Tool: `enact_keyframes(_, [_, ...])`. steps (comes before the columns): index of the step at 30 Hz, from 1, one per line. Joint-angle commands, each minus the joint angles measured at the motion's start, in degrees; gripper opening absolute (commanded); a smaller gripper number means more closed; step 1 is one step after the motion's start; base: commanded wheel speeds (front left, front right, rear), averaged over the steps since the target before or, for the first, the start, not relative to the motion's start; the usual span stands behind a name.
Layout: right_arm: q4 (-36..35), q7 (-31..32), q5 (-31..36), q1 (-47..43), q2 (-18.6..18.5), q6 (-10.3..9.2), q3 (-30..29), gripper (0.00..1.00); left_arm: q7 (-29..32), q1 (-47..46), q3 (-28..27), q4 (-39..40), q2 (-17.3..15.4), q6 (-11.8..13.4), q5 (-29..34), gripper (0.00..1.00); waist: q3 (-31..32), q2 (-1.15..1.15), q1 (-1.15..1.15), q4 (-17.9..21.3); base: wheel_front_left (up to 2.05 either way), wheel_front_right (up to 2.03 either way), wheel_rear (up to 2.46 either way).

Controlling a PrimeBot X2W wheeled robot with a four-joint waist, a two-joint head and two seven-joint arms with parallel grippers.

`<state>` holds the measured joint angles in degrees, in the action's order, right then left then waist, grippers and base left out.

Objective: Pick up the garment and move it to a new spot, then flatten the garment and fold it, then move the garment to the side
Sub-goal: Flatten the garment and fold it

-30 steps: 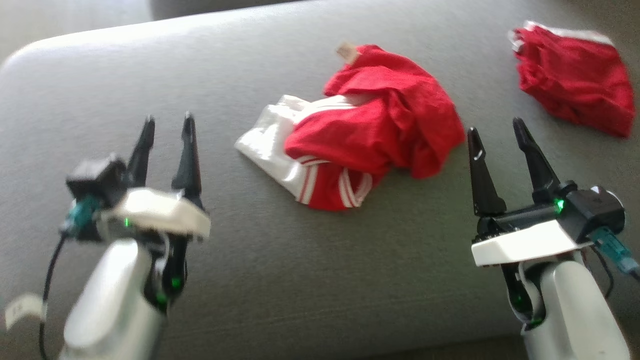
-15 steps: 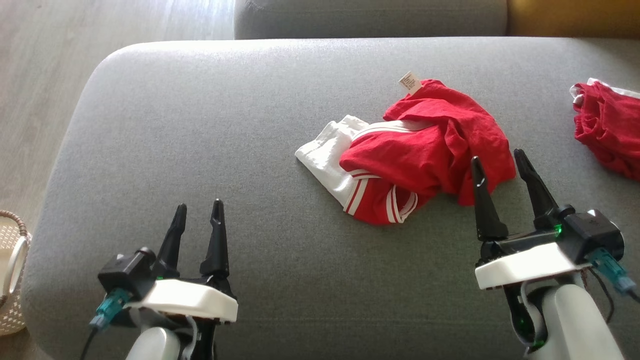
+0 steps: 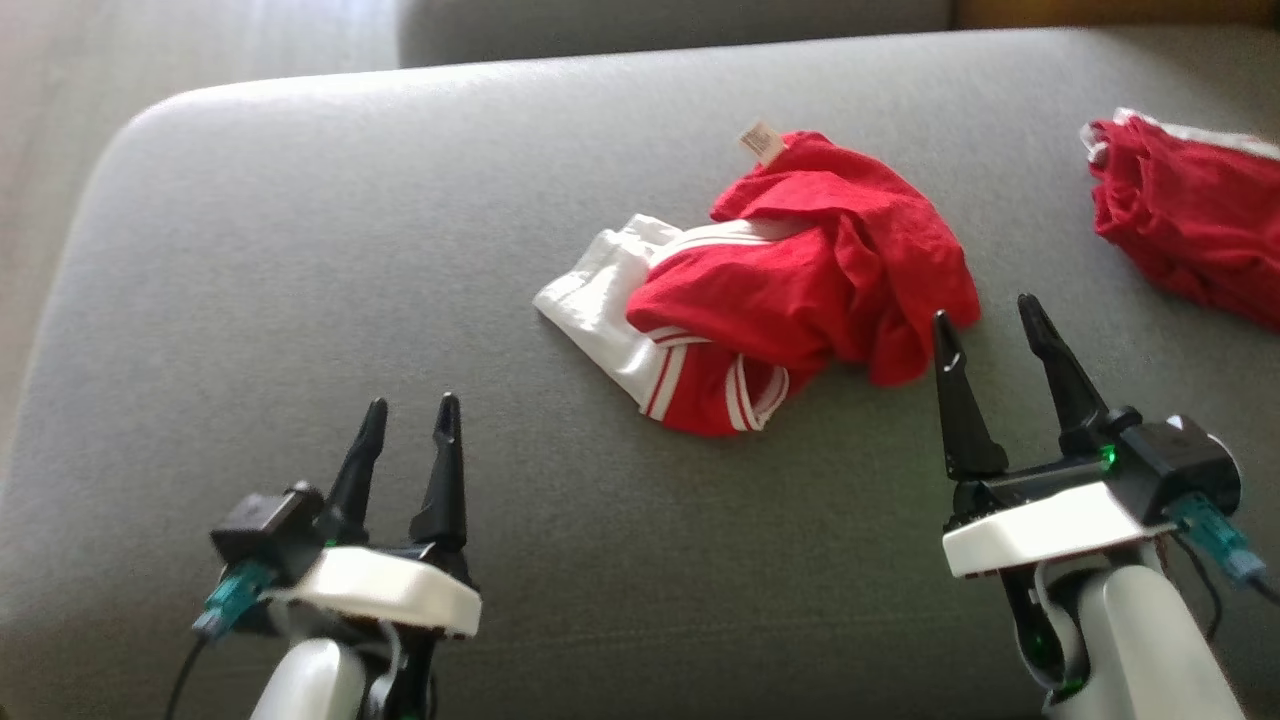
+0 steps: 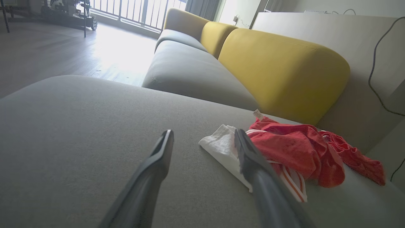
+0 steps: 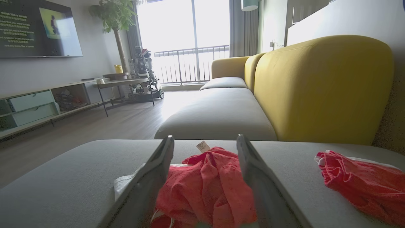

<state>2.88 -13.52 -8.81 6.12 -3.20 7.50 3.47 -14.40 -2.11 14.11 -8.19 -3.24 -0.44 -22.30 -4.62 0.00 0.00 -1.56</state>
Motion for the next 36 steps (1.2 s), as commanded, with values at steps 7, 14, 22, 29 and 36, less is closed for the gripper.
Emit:
enact_keyframes(7, [-3.8, 0.3, -0.2, 3.5, 0.3, -0.01, 1.4, 1.0, 0.4, -11.2, 2.6, -4.1, 0.3, -1.8, 1.2, 1.0, -6.6, 0.0, 0.0, 6.7, 0.0, 0.0, 0.0])
enact_keyframes(14, [-4.1, -0.4, -1.1, 4.9, 0.3, -0.01, 1.5, 1.0, 4.6, -20.2, 5.3, -11.1, -0.4, -3.3, 2.9, 1.0, -10.7, 0.0, 0.0, 12.7, 0.0, 0.0, 0.0])
enact_keyframes(22, [-3.0, -1.2, -2.5, 5.5, 0.3, -0.01, 1.8, 1.0, 6.8, -26.1, 5.4, -18.6, -0.9, -1.4, 3.9, 1.0, -12.8, 0.0, 0.0, 17.1, 0.0, 0.0, 0.0])
enact_keyframes(29, [-2.5, -1.4, -3.1, 6.0, 0.3, -0.01, 2.2, 1.0, 7.2, -28.9, 5.7, -23.9, -2.4, 2.3, 6.8, 1.0, -13.3, 0.0, 0.0, 18.4, 0.0, 0.0, 0.0])
enact_keyframes(36, [-2.6, -1.5, -3.4, 5.8, 0.3, -0.01, 2.0, 1.0, 6.9, -30.0, 7.1, -27.2, -2.5, 2.5, 7.6, 0.1, -13.2, 0.0, 0.0, 18.1, 0.0, 0.0, 0.0])
